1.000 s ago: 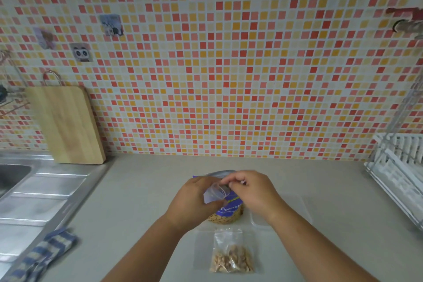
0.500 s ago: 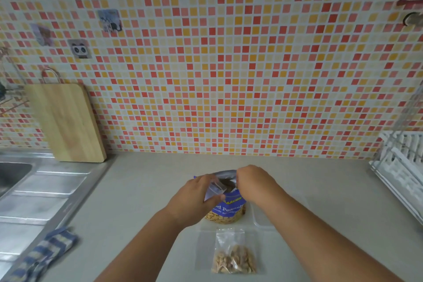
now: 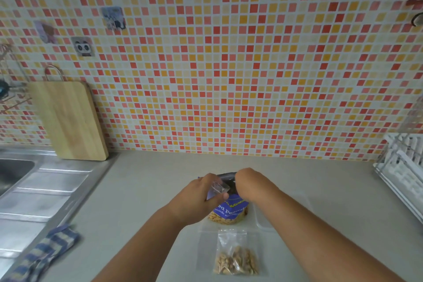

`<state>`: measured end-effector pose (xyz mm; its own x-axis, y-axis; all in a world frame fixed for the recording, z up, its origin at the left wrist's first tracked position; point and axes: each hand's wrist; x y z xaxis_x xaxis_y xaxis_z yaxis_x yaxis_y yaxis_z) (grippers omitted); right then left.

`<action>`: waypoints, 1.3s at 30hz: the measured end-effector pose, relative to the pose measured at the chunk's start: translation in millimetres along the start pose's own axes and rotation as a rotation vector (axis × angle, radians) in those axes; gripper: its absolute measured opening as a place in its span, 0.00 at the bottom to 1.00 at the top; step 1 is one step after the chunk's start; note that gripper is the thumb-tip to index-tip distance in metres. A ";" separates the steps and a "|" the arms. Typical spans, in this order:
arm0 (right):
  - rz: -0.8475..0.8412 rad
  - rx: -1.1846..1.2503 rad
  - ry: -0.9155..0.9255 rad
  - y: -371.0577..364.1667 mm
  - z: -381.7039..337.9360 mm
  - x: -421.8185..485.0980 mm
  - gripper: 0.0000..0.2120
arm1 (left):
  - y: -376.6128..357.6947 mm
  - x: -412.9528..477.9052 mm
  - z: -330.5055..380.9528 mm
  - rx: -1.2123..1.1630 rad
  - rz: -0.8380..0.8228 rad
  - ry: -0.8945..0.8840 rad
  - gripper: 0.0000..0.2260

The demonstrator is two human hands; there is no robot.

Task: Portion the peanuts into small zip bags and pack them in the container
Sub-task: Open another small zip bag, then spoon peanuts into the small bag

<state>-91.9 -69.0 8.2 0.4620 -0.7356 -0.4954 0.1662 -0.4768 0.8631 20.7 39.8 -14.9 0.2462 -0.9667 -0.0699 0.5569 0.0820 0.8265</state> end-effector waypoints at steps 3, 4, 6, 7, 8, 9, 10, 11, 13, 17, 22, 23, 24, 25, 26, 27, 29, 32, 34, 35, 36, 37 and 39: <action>0.037 0.008 0.032 2.1 2.1 -1.1 0.03 | 1.0 -0.3 0.7 0.002 -0.006 0.006 0.20; 0.033 0.027 0.031 2.3 4.6 0.3 0.04 | 1.0 -0.6 1.1 -0.002 -0.012 0.007 0.20; 0.052 0.123 0.056 2.2 10.3 4.2 0.15 | 1.4 -1.2 2.1 -0.009 -0.019 0.005 0.21; 0.092 0.192 0.073 2.0 13.9 4.0 0.18 | 1.8 -1.5 1.9 -0.015 -0.019 0.002 0.21; 0.131 0.243 0.098 2.9 17.0 0.7 0.18 | 2.3 -1.5 1.5 -0.022 -0.019 0.001 0.21; 0.166 0.310 0.114 3.3 21.8 -3.3 0.17 | 2.9 -1.7 0.8 -0.030 -0.020 0.000 0.21; 0.215 0.387 0.136 3.1 28.0 -5.8 0.15 | 3.6 -2.1 0.2 -0.041 -0.020 -0.004 0.21; 0.277 0.459 0.143 2.4 33.8 -9.4 0.14 | 4.1 -2.4 -0.6 -0.055 -0.017 -0.010 0.20; 0.321 0.526 0.154 2.7 43.5 -16.8 0.13 | 6.4 -3.4 -1.9 -0.098 0.017 -0.018 0.18; 0.376 0.610 0.156 0.2 56.3 -24.9 0.14 | 15.1 -1.8 -7.1 -0.146 0.177 0.007 0.17; 0.381 0.709 0.119 3.7 67.3 -34.5 0.17 | 22.7 1.2 -8.2 -0.002 0.184 0.037 0.22; 0.381 0.729 0.113 5.3 69.1 -36.0 0.15 | 22.6 1.6 -7.2 0.044 0.166 0.033 0.23; 0.386 0.766 0.109 6.8 71.3 -37.1 0.14 | 22.1 2.1 -5.7 0.094 0.148 0.030 0.24; 0.394 0.812 0.103 8.3 74.1 -37.3 0.12 | 21.2 2.7 -4.1 0.144 0.134 0.026 0.24; 0.404 0.851 0.099 10.3 76.8 -38.1 0.12 | 20.1 3.6 -2.6 0.186 0.125 0.024 0.25; 0.408 0.870 0.100 13.1 78.7 -39.8 0.11 | 19.2 4.8 -0.9 0.216 0.120 0.024 0.25; 0.419 0.884 0.114 18.8 81.5 -42.5 0.11 | 17.4 7.3 1.6 0.256 0.115 0.029 0.26; 0.445 0.916 0.123 27.4 82.1 -46.6 0.10 | 15.5 10.9 3.6 0.306 0.104 0.034 0.27; 0.446 0.917 0.120 30.8 81.5 -47.4 0.10 | 14.5 13.3 4.6 0.325 0.109 0.030 0.27; 0.439 0.899 0.120 32.3 80.9 -47.5 0.10 | 14.0 14.4 5.4 0.330 0.114 0.027 0.26; 0.430 0.874 0.122 34.5 79.6 -47.7 0.10 | 13.6 15.3 6.4 0.331 0.118 0.023 0.26; 0.419 0.845 0.128 36.4 78.3 -47.6 0.11 | 13.1 16.1 7.4 0.329 0.121 0.020 0.26; 0.389 0.778 0.149 41.3 72.2 -47.5 0.12 | 11.9 17.4 9.8 0.323 0.126 0.012 0.25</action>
<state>-169.9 -88.5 60.3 0.4800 -0.8696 -0.1154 -0.6420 -0.4379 0.6294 23.9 21.6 -0.8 0.3073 -0.9508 0.0387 0.2418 0.1173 0.9632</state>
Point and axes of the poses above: each hand's wrist, its own x-axis towards the middle knuckle, its own y-axis out of the back of the hand, z = x × y, and after that the axes turned 8 degrees about y, right-handed
